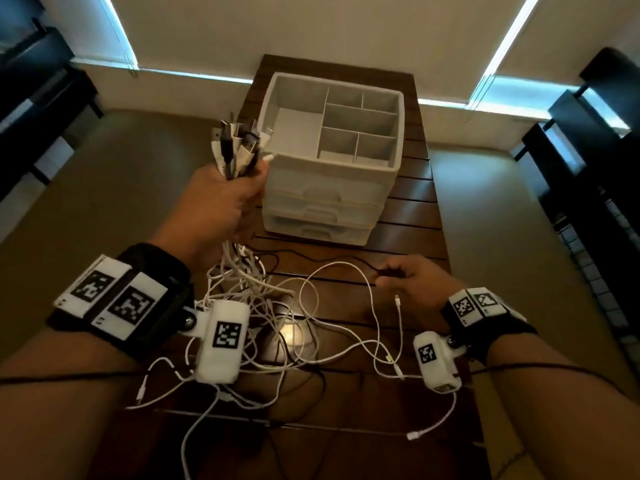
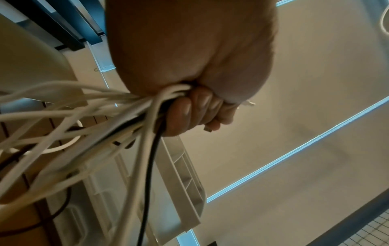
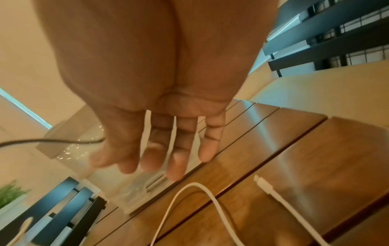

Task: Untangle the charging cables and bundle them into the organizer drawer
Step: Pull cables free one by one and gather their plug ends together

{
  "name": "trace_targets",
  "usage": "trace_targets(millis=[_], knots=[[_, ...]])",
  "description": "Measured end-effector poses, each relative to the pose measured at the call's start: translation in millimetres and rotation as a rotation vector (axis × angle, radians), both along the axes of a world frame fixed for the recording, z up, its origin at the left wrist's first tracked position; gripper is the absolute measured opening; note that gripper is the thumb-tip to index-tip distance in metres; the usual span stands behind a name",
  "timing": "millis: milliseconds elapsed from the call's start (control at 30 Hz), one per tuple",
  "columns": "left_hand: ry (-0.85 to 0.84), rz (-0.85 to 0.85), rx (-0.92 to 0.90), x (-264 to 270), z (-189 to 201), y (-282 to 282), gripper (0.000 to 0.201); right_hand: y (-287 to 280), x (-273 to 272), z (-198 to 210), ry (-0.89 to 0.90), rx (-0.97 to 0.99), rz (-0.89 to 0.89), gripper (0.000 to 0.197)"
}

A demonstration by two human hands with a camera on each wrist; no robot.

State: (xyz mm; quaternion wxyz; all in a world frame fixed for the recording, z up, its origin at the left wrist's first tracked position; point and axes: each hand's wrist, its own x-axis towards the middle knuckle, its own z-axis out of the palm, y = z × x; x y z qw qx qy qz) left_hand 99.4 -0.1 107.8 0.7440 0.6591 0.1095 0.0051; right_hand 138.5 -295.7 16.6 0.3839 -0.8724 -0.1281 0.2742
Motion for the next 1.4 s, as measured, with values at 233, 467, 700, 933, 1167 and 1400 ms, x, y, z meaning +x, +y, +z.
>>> trace_targets(millis=[233, 467, 700, 933, 1167, 1400], knots=[[0.054, -0.131, -0.116, -10, 9, -13, 0.032, -47, 8, -6, 0.017, -0.108, -0.424, 0.013], [0.146, -0.213, -0.039, -13, 9, -10, 0.03, -48, -19, -5, 0.136, -0.441, -0.069, 0.027], [0.167, -0.233, 0.014, -15, 5, -9, 0.034, -22, -55, -59, 0.251, -0.854, 0.353, 0.052], [0.176, -0.197, 0.039, -20, 13, 3, 0.033, -14, -50, -46, 0.129, -0.702, 0.21, 0.02], [0.093, -0.205, 0.047, -20, 8, 1, 0.029, 15, -27, 25, 0.177, 0.194, -0.318, 0.025], [0.102, -0.278, 0.179, -28, -11, -9, 0.06, 46, -15, 49, 0.336, 0.702, -0.595, 0.025]])
